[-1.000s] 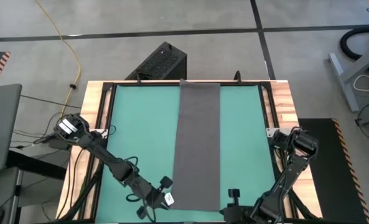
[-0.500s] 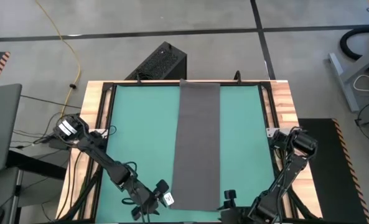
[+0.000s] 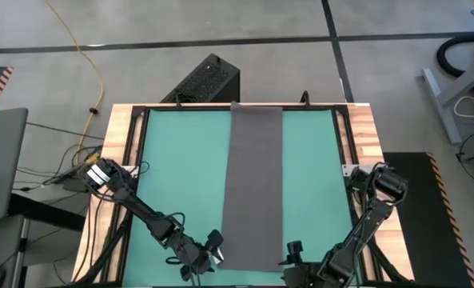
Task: Roll towel
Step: Roll the gray towel
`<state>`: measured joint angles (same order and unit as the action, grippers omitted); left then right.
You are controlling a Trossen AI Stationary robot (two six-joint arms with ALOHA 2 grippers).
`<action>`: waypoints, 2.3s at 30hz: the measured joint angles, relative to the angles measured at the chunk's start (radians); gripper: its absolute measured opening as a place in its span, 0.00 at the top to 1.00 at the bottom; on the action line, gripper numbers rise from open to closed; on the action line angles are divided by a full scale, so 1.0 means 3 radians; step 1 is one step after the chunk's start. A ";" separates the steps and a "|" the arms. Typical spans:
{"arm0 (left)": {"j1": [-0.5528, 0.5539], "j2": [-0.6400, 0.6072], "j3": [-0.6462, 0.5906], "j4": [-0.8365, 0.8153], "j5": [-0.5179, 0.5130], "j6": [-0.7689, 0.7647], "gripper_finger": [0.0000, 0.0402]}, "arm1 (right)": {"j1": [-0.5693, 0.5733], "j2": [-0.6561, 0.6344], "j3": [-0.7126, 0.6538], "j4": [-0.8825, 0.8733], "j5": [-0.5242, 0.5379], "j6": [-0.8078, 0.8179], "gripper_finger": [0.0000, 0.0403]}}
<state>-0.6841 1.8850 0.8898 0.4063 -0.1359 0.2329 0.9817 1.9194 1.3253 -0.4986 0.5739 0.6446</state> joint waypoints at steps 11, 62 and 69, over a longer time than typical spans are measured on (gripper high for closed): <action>0.0056 0.0282 0.0170 0.0054 0.0202 -0.0056 0.50 | -0.0009 0.0007 -0.0189 0.0350 -0.0023 -0.0432 0.46; 0.0484 0.0317 0.0200 -0.0156 0.1587 -0.1710 1.00 | -0.0193 0.0147 -0.0184 0.0338 -0.0515 0.1571 0.95; 0.0479 0.0318 0.0197 -0.0028 0.1663 -0.1917 1.00 | -0.0471 0.0122 -0.0184 0.0569 -0.1295 0.1819 0.94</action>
<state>-0.5404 1.9804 0.9489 0.3978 0.3630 -0.3423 0.8403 1.9560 1.2701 -0.3279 0.1855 1.1903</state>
